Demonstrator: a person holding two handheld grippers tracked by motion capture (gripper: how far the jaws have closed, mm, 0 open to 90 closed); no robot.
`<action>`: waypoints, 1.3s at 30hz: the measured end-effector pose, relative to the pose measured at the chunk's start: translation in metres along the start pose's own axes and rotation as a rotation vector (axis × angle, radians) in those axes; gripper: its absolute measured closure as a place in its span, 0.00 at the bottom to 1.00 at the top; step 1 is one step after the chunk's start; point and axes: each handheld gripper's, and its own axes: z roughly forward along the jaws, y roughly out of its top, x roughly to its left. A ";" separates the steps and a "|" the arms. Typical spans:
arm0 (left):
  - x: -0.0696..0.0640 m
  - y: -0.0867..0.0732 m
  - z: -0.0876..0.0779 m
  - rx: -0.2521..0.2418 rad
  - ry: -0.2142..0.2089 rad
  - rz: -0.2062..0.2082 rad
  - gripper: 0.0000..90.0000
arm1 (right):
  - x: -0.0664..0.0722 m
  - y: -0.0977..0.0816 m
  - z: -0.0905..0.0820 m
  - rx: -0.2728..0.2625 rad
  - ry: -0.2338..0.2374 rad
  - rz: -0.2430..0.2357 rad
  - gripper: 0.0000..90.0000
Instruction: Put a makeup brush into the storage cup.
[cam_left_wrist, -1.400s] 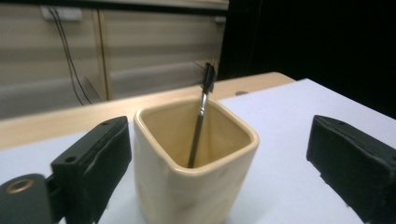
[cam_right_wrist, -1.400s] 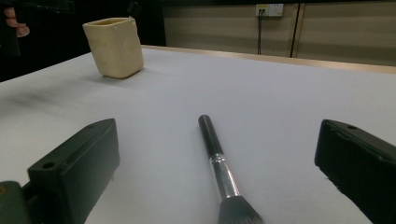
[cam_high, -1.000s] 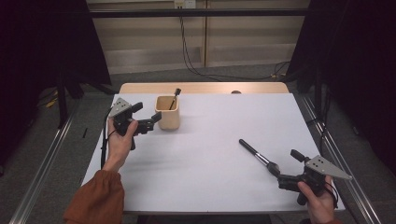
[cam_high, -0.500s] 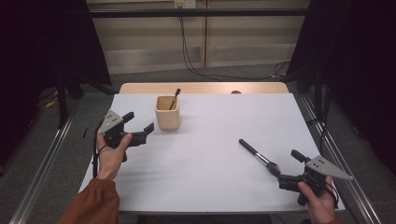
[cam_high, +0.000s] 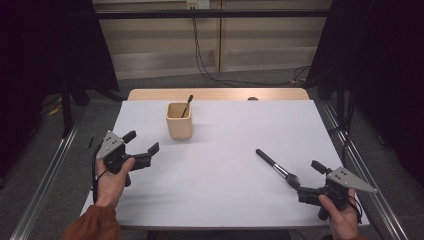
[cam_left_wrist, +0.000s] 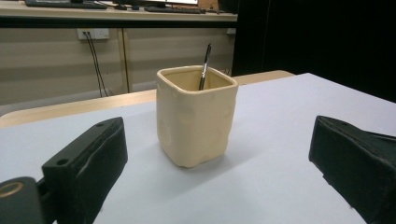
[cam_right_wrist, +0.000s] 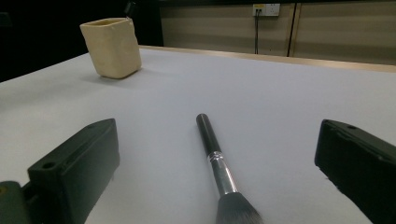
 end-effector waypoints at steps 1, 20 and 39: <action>-0.001 -0.001 -0.003 -0.001 0.000 -0.006 0.05 | 0.000 0.000 0.000 0.000 0.000 0.000 0.00; -0.016 -0.026 -0.046 0.012 0.065 0.031 0.04 | 0.000 0.000 0.000 0.002 -0.001 0.003 0.00; -0.020 -0.040 -0.054 0.022 0.048 0.016 0.04 | 0.000 0.002 0.001 -0.013 -0.003 0.000 0.00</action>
